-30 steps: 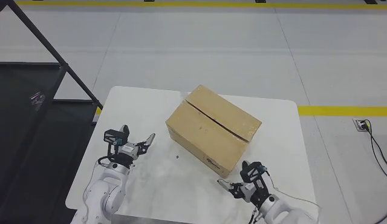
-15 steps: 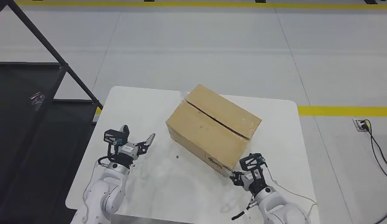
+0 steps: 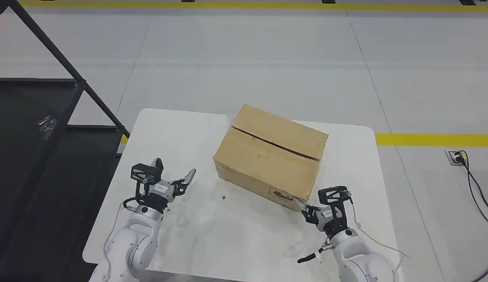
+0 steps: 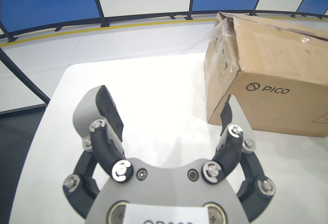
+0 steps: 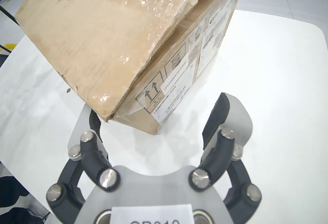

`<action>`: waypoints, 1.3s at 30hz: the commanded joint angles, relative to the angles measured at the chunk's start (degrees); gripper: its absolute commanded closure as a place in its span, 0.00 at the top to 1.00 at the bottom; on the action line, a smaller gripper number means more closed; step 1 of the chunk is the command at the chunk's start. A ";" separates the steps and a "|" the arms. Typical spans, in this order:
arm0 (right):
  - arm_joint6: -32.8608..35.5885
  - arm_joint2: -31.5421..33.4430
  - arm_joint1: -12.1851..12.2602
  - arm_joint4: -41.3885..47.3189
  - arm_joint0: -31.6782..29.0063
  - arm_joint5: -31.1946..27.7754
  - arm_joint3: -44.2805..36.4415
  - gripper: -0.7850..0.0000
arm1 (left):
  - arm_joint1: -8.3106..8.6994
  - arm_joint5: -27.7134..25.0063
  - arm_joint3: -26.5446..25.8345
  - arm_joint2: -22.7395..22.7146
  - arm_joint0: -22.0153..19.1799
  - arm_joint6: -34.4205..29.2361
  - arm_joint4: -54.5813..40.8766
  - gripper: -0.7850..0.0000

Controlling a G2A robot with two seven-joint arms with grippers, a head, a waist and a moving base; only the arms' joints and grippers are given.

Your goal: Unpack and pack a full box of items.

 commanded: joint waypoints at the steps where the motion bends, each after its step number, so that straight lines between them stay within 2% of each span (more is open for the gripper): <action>1: -0.41 0.78 -0.02 1.32 0.05 0.06 0.16 1.00 | 0.00 -0.08 0.01 -0.02 -0.03 -0.02 0.04 1.00; 7: -1.33 2.77 -0.12 4.40 0.36 0.81 0.80 1.00 | 0.01 -0.02 0.22 -0.23 -0.36 -0.31 0.23 1.00; 11: -3.90 4.54 -0.11 8.23 -0.78 -1.36 -0.24 1.00 | -0.01 1.18 0.87 -0.50 -1.09 -0.98 0.70 1.00; 14: -6.41 6.23 -0.05 12.84 -2.29 -5.05 -1.55 1.00 | -0.05 1.85 1.84 -0.34 -2.25 -1.64 1.43 1.00; 18: -8.54 8.16 0.18 19.21 -4.15 -13.51 -2.88 1.00 | -0.20 2.23 3.75 0.91 -4.80 -2.17 3.56 1.00; 22: -8.26 9.88 0.62 25.05 -5.43 -23.73 -2.92 1.00 | -0.53 3.16 7.23 3.18 -8.07 -1.86 6.79 1.00; 26: -6.52 11.20 1.05 28.49 -5.80 -29.97 -2.28 1.00 | -1.10 4.07 11.46 6.20 -11.66 -1.24 9.65 1.00; 31: -5.32 12.05 1.38 31.64 -6.35 -33.85 -1.36 1.00 | -2.03 3.76 16.78 9.81 -16.16 0.32 10.74 1.00; 39: -3.64 12.94 1.76 33.42 -6.72 -34.56 -0.68 1.00 | -3.38 3.32 21.86 13.73 -20.56 3.01 10.76 1.00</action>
